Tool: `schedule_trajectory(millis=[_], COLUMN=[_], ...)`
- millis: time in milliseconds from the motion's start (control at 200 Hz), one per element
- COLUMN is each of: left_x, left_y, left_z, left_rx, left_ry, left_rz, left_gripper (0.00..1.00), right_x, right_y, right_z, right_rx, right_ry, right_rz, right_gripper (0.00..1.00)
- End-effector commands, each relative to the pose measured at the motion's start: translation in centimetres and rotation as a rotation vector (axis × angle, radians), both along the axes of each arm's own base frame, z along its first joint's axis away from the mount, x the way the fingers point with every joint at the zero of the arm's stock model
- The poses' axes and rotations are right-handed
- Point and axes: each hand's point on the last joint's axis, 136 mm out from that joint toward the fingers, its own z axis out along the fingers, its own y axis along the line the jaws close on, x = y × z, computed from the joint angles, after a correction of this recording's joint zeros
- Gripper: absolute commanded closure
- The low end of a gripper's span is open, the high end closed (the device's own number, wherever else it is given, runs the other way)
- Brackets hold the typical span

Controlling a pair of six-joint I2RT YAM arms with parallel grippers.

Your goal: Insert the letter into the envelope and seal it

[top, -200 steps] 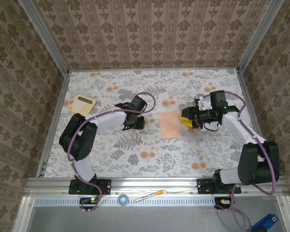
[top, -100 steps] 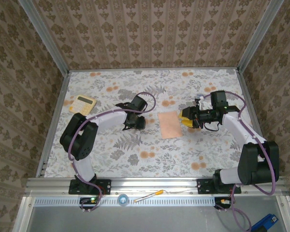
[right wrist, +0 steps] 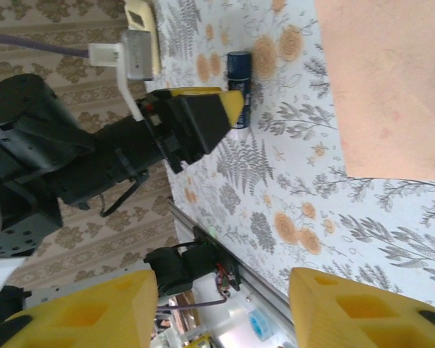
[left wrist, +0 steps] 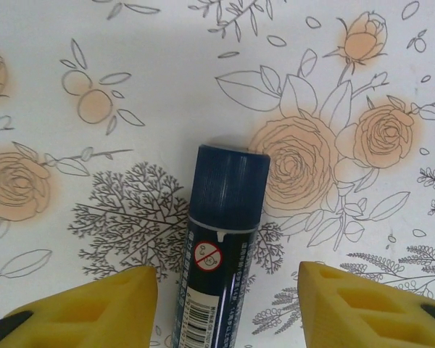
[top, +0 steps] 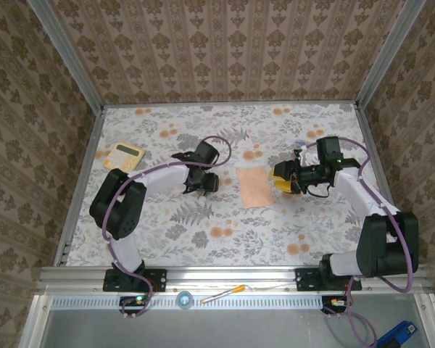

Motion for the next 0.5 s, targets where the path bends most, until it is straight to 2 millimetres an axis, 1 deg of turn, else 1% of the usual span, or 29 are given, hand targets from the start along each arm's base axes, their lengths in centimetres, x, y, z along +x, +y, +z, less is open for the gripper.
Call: schedule_trajectory(millis=[0,25,55,70,75,80,85,90,100,145,185,255,340,410,495], left_x=[1.2,1.3,1.4,1.5,1.5,1.6,1.7,1.7,1.7,2.2,2.6,3.4,4.2,4.4,4.0], left_y=[0.1,0.0,0.0,0.1,0.1,0.1,0.2,0.2,0.2,0.5,0.9,2.3,5.1,7.2,8.7], left_z=[3.5,4.0,4.7,5.1,5.2,5.3,5.4,5.6,5.8,7.3,8.7,11.1,13.8,16.1,19.0], left_rx=[-0.02,-0.026,-0.033,-0.035,-0.035,-0.035,-0.037,-0.038,-0.038,-0.052,-0.063,-0.097,-0.109,-0.119,-0.085], left_ry=[-0.071,-0.08,-0.095,-0.102,-0.105,-0.108,-0.112,-0.115,-0.121,-0.166,-0.209,-0.288,-0.386,-0.494,-0.682], left_rz=[-0.009,-0.015,-0.02,-0.022,-0.022,-0.023,-0.022,-0.024,-0.025,-0.034,-0.035,-0.028,0.021,0.038,-0.025], left_gripper=[0.47,0.46,0.45,0.44,0.44,0.44,0.43,0.43,0.42,0.35,0.27,0.01,0.0,0.0,0.0], right_x=[0.3,0.4,0.6,0.7,0.7,0.7,0.8,0.9,0.9,1.4,1.9,2.6,3.5,4.3,5.1], right_y=[-0.9,-1.0,-1.2,-1.3,-1.3,-1.4,-1.4,-1.4,-1.5,-2.1,-2.8,-4.2,-5.5,-6.9,-8.4], right_z=[1.1,1.2,1.5,1.6,1.6,1.6,1.6,1.7,1.7,2.1,2.3,2.9,4.0,4.9,6.1], right_rx=[-0.082,-0.092,-0.104,-0.113,-0.117,-0.12,-0.123,-0.126,-0.133,-0.169,-0.222,-0.302,-0.373,-0.445,-0.506], right_ry=[-0.059,-0.065,-0.077,-0.083,-0.085,-0.086,-0.089,-0.093,-0.097,-0.125,-0.15,-0.197,-0.265,-0.314,-0.378], right_rz=[-0.008,-0.011,-0.016,-0.021,-0.022,-0.025,-0.027,-0.029,-0.032,-0.057,-0.091,-0.148,-0.205,-0.256,-0.312], right_gripper=[0.41,0.39,0.34,0.22,0.2,0.1,0.05,0.03,0.01,0.0,0.0,0.0,0.0,0.0,0.0])
